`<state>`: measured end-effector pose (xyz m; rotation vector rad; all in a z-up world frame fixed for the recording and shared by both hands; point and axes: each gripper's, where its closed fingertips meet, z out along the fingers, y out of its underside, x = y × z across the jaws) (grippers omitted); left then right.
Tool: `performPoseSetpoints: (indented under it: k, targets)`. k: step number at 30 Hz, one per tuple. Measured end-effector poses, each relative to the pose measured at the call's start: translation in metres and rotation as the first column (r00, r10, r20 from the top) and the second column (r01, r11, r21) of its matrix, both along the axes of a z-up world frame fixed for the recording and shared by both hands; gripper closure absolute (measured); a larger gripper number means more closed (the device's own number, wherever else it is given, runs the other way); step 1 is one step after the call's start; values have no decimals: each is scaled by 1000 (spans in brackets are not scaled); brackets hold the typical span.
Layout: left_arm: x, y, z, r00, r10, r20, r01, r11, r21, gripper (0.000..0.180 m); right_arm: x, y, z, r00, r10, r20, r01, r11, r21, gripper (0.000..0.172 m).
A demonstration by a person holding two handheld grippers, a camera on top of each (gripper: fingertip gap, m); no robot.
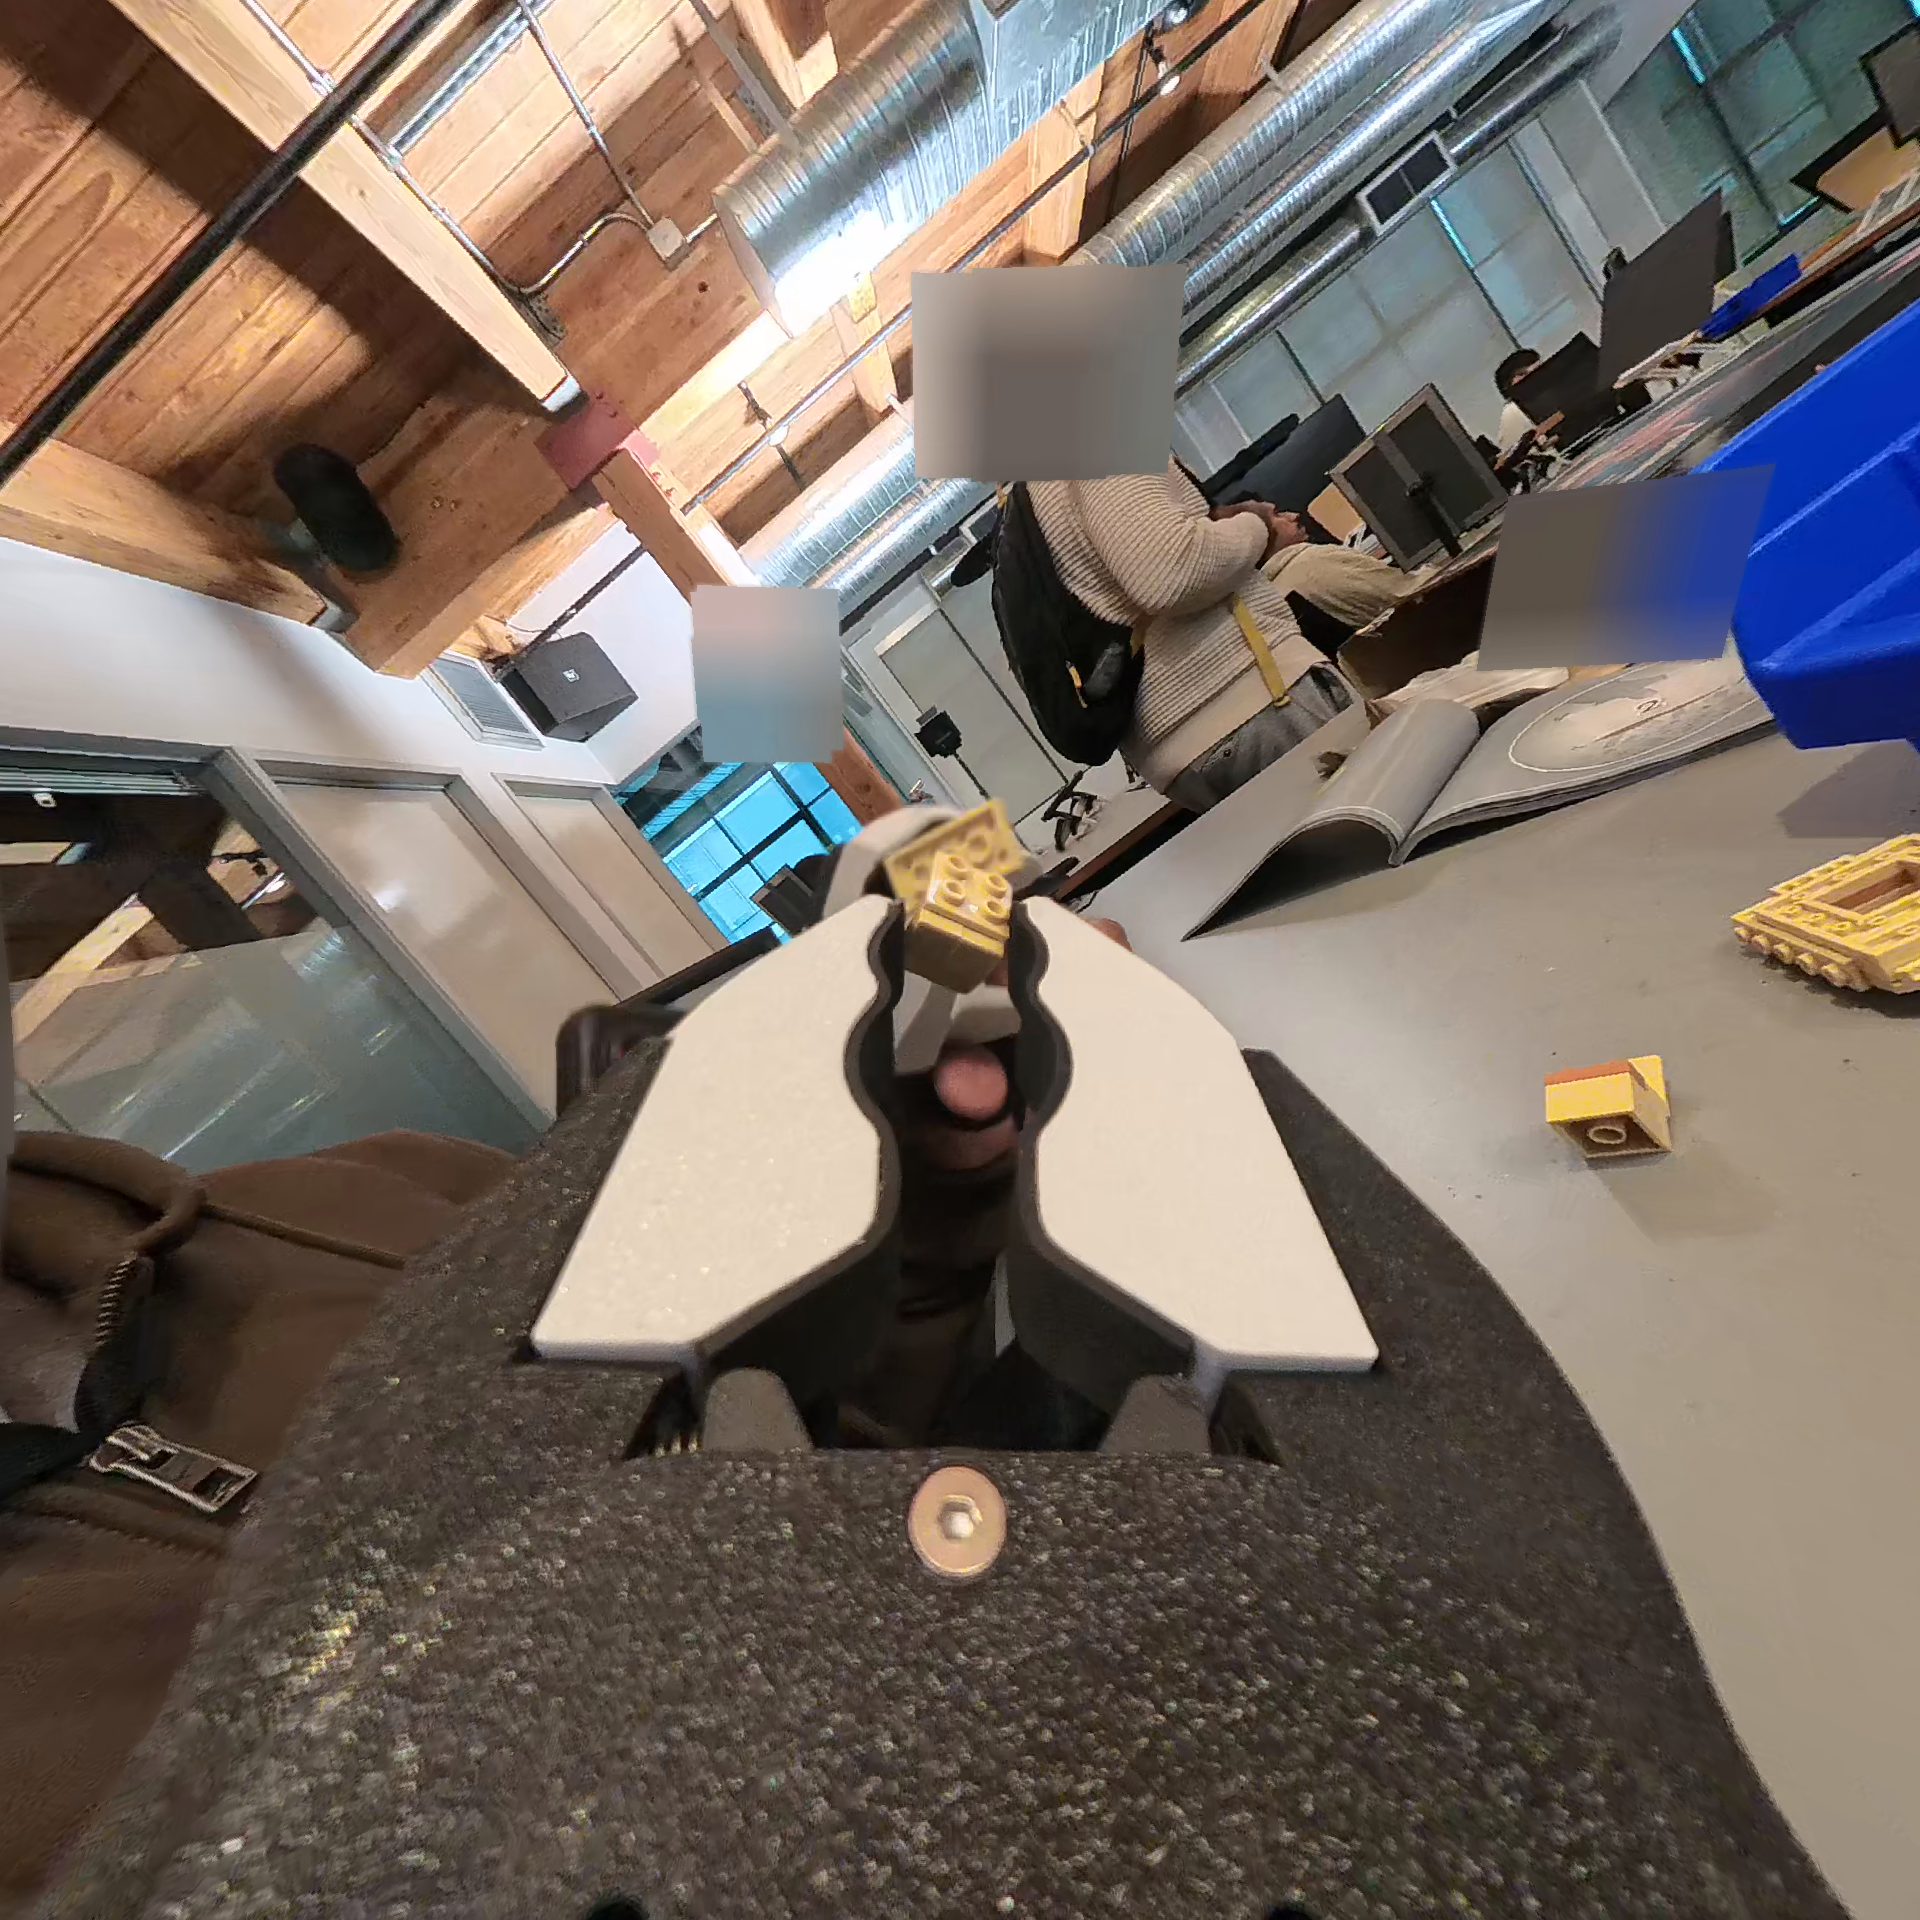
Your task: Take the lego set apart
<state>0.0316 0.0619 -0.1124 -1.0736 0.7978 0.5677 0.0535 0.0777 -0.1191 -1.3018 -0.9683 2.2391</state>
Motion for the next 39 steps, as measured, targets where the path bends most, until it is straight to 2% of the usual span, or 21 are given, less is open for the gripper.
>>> performPoseSetpoints:
  k: [2,4,8,10,12,15,17,18,20,22,23,25,29,33,39]
  targets:
    - [-16,14,5,991,8,137,4,996,-88,164,-1,4,-1,1000,-23,8,23,1000,-6,153]
    - [-41,40,16,966,80,245,-34,982,-185,164,-3,8,-2,999,-49,15,50,999,-9,153]
    - [-83,117,32,925,173,337,-29,920,-392,164,-3,15,-3,994,-106,18,106,994,-1,153]
    - [-107,157,24,897,256,359,-47,866,-499,162,-3,18,-3,991,-132,21,132,991,2,153]
    - [-129,185,8,848,332,413,-40,817,-576,148,-3,22,-3,988,-150,21,150,989,-1,153]
    - [-142,193,-11,784,360,505,19,800,-600,136,-1,26,-2,985,-171,15,172,985,-5,153]
    - [-141,183,-16,788,336,516,28,817,-575,133,0,28,-2,982,-189,13,189,982,14,153]
    - [-135,175,-13,809,304,503,37,827,-560,132,0,29,-2,979,-202,11,201,979,32,153]
    - [-104,148,-3,886,142,442,113,857,-503,131,2,30,-2,973,-230,4,228,969,92,153]
    - [-60,109,-2,954,-92,284,218,864,-454,132,4,28,-2,968,-250,-3,247,955,167,153]
    - [-42,88,-5,966,-193,173,250,871,-423,134,4,26,-3,968,-250,-4,246,948,203,153]
    - [-13,55,-10,947,-321,-19,296,894,-337,142,3,18,-6,973,-230,4,221,938,267,153]
    - [5,35,-13,928,-332,-168,285,924,-253,150,-2,2,-15,978,-207,30,176,893,414,153]
    - [21,25,-22,876,-365,-316,294,922,-250,156,-4,-2,-25,970,-241,43,177,813,554,153]
    - [30,25,-37,797,-274,-539,209,961,-180,172,-3,-1,-30,970,-239,55,156,777,610,153]
